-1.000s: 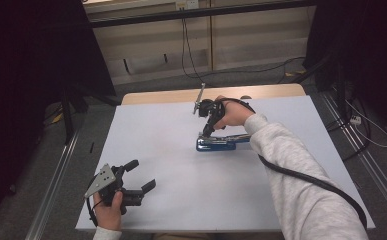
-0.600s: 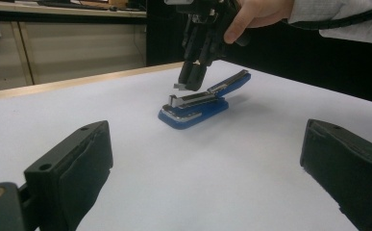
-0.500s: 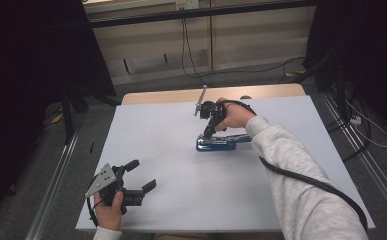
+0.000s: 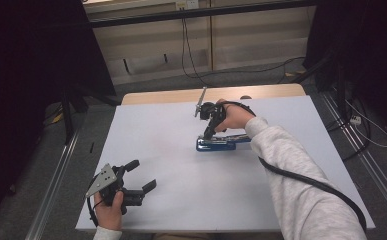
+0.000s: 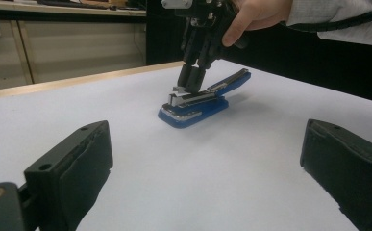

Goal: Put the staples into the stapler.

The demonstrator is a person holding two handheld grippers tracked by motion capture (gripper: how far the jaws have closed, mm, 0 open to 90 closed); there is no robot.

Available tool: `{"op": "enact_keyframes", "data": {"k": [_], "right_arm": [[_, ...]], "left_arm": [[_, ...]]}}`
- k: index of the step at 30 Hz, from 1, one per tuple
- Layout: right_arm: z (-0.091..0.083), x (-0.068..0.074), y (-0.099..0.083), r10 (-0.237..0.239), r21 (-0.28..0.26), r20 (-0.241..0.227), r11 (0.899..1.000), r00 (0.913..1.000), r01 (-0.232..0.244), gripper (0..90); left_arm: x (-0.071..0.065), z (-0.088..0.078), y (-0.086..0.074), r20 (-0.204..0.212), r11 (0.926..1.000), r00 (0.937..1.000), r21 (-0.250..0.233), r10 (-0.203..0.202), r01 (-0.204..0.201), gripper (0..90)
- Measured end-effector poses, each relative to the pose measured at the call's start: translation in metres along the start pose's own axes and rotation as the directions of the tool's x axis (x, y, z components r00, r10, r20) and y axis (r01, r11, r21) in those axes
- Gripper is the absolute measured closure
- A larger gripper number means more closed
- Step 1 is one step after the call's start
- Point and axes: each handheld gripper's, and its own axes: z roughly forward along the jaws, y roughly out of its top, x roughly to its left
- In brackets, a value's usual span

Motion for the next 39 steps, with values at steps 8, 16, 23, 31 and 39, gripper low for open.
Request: {"op": "enact_keyframes", "data": {"k": [8, 16, 23, 31, 39], "right_arm": [[0.0021, -0.0007, 0.0011, -0.024, 0.003, -0.001, 1.0, 0.9997, 0.024, 78.5], [0.0034, -0.0011, 0.0013, -0.022, 0.013, 0.002, 1.0, 0.9997, 0.022, 78.5], [0.0047, -0.001, 0.0016, -0.026, 0.012, 0.001, 1.0, 0.9997, 0.026, 78.5], [0.0054, -0.0006, 0.0017, -0.015, 0.019, 0.001, 1.0, 0.9999, 0.015, 78.5], [0.0063, -0.0011, 0.002, -0.028, 0.017, 0.003, 0.999, 0.9996, 0.028, 78.3]], "left_arm": [[0.0004, 0.0004, -0.0003, 0.0, 1.0, 1.0, 0.003, 0.001, -0.001, 4.1], [0.0004, 0.0, -0.0002, -0.001, 1.0, 1.0, 0.002, 0.002, -0.002, 4.1], [0.0003, 0.0002, -0.0002, 0.001, 1.0, 1.0, 0.001, 0.002, -0.002, 4.2], [0.0003, 0.0002, -0.0001, 0.001, 1.0, 1.0, 0.001, 0.003, -0.003, 4.2], [0.0001, 0.0006, -0.0003, 0.003, 1.0, 1.0, 0.004, 0.001, -0.001, 4.1]]}}
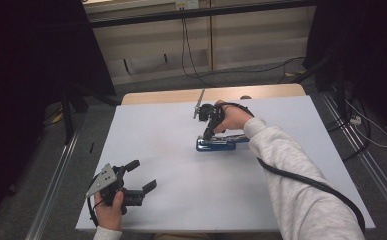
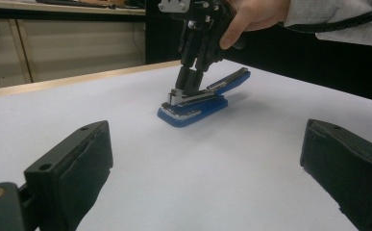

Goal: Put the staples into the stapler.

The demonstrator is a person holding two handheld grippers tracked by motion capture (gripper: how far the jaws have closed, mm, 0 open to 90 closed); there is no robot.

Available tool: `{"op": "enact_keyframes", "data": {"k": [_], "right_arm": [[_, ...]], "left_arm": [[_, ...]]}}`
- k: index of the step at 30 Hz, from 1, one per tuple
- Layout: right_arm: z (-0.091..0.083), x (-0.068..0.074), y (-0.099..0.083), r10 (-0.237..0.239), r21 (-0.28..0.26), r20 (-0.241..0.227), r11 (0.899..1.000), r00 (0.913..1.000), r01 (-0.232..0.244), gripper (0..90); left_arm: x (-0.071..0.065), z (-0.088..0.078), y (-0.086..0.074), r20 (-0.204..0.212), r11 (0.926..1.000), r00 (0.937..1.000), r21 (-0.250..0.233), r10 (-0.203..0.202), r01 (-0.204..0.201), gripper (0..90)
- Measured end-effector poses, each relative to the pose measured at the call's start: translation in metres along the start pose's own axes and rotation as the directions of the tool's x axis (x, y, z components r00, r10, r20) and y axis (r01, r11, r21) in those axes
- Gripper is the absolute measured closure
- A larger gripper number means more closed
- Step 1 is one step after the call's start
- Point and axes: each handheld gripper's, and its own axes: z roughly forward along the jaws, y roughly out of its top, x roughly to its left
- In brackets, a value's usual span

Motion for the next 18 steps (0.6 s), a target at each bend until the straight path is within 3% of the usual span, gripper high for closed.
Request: {"op": "enact_keyframes", "data": {"k": [6, 11, 18], "right_arm": [[0.0014, 0.0001, 0.0009, 0.001, -0.01, 0.006, 1.0, 1.0, -0.001, 77.4], [0.0003, 0.0008, 0.0005, 0.009, -0.021, 0.019, 1.0, 0.9998, -0.009, 64.3], [-0.0041, 0.0043, -0.005, 0.034, -0.052, 0.015, 0.998, 0.9993, -0.033, 59.7]], "left_arm": [[0.0, 0.0002, -0.0001, 0.001, 1.0, 1.0, 0.005, 0.001, -0.001, 4.1], [-0.0001, 0.0003, 0.0, 0.002, 1.0, 1.0, 0.004, 0.001, -0.001, 4.1], [0.0002, 0.0019, 0.0, 0.008, 1.0, 0.9999, 0.007, -0.006, 0.006, 4.1]]}}
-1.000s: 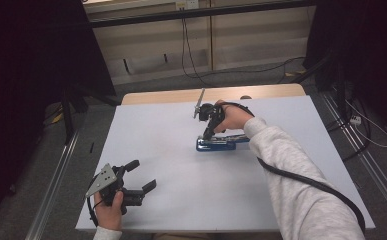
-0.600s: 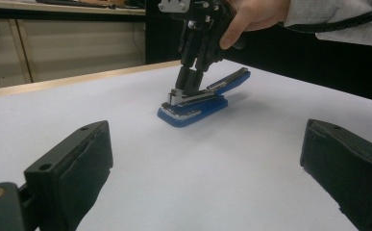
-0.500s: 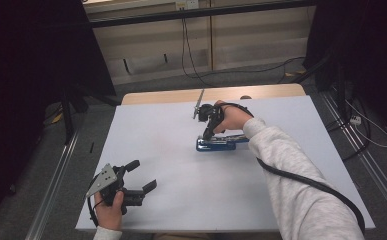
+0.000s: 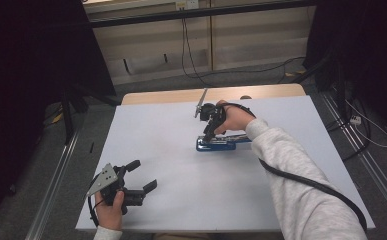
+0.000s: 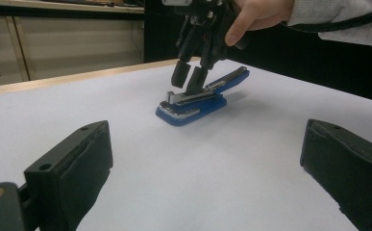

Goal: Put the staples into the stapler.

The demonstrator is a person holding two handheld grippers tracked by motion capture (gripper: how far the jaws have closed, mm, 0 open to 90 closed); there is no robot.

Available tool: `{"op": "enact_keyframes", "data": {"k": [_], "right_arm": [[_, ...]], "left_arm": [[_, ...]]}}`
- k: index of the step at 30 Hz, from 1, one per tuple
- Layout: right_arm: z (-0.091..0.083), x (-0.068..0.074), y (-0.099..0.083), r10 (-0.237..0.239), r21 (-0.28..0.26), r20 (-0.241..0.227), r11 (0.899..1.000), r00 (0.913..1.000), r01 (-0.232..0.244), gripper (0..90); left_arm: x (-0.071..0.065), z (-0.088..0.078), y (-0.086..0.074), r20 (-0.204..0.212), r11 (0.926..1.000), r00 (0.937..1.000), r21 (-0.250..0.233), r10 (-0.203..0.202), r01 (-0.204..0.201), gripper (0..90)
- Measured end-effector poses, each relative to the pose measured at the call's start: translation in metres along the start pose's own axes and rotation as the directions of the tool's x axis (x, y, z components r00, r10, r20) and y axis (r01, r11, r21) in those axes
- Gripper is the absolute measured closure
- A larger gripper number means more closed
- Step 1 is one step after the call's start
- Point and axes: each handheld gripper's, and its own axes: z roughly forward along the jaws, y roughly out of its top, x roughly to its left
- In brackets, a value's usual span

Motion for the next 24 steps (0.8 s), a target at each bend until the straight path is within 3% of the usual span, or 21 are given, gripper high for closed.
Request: {"op": "enact_keyframes", "data": {"k": [7, 12, 16, 23, 24], "right_arm": [[-0.015, -0.001, -0.017, 0.034, -0.064, 0.006, 0.997, 0.9994, -0.034, 54.1], [-0.022, -0.001, -0.033, 0.076, -0.108, 0.025, 0.992, 0.9968, -0.073, 45.3], [-0.026, -0.003, -0.048, 0.131, -0.139, 0.029, 0.982, 0.991, -0.126, 37.0], [-0.034, -0.003, -0.064, 0.171, -0.173, 0.048, 0.972, 0.9842, -0.16, 28.5], [-0.038, -0.002, -0.068, 0.186, -0.195, 0.053, 0.965, 0.9811, -0.173, 26.8]], "left_arm": [[0.003, 0.005, 0.003, 0.008, 0.9998, 0.9998, 0.005, -0.02, 0.02, 4.1], [0.003, 0.014, 0.007, 0.023, 0.9992, 0.9992, 0.023, -0.034, 0.033, 4.1], [0.003, 0.024, 0.008, 0.047, 0.9976, 0.9976, 0.049, -0.051, 0.048, 4.1], [0.003, 0.038, 0.01, 0.054, 0.9951, 0.9965, 0.079, -0.064, 0.059, 4.1], [0.003, 0.043, 0.011, 0.054, 0.9947, 0.9967, 0.087, -0.061, 0.056, 4.1]]}}
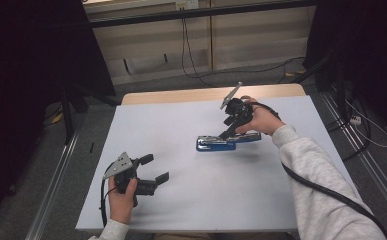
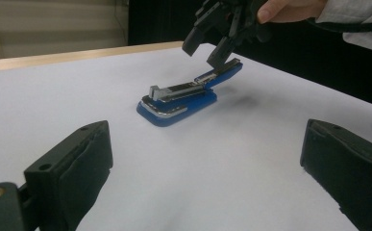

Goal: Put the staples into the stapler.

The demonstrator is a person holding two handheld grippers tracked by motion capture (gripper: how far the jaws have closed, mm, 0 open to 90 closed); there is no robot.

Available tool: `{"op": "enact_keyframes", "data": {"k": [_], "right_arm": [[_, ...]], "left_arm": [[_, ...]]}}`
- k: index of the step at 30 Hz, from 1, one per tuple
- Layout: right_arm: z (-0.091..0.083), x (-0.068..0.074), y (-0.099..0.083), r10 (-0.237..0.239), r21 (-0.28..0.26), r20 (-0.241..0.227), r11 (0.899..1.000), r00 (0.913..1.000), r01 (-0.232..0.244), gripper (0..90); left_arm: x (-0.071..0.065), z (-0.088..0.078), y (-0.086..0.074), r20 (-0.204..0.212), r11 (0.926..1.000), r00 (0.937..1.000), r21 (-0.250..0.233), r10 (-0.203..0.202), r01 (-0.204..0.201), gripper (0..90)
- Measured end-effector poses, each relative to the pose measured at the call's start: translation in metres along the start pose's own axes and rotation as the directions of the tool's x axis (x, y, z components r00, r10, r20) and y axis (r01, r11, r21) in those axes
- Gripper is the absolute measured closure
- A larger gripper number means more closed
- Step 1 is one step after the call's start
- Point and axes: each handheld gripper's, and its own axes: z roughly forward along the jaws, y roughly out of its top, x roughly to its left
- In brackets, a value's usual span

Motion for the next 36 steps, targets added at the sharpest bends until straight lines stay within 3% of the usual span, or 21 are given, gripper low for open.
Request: {"op": "enact_keyframes", "data": {"k": [10, 12, 18, 27, 32, 36], "right_arm": [[-0.015, -0.001, -0.023, 0.028, -0.008, 0.039, 1.0, 0.9989, -0.027, 17.4], [-0.016, -0.001, -0.026, 0.031, -0.012, 0.04, 0.999, 0.9987, -0.03, 17.2], [-0.022, 0.001, -0.042, 0.061, -0.038, 0.048, 0.998, 0.997, -0.059, 15.5], [-0.038, 0.007, -0.065, 0.098, -0.096, 0.075, 0.991, 0.9924, -0.09, 14.1], [-0.042, 0.009, -0.076, 0.106, -0.085, 0.105, 0.992, 0.9888, -0.097, 13.7], [-0.045, 0.01, -0.088, 0.12, -0.109, 0.113, 0.988, 0.9863, -0.108, 13.6]], "left_arm": [[-0.001, 0.02, 0.009, 0.009, 0.9995, 1.0, 0.031, 0.002, -0.002, 4.1], [-0.002, 0.024, 0.011, 0.014, 0.9991, 0.9998, 0.042, 0.011, -0.012, 4.0], [0.001, 0.035, 0.014, 0.015, 0.9972, 0.9997, 0.072, -0.021, 0.02, 4.0], [0.005, 0.052, 0.016, 0.013, 0.9927, 0.9999, 0.121, -0.003, 0.001, 4.0], [0.007, 0.058, 0.018, 0.01, 0.992, 0.9999, 0.126, -0.003, 0.001, 4.0], [0.01, 0.064, 0.02, 0.006, 0.9914, 0.9999, 0.13, -0.015, 0.014, 4.0]]}}
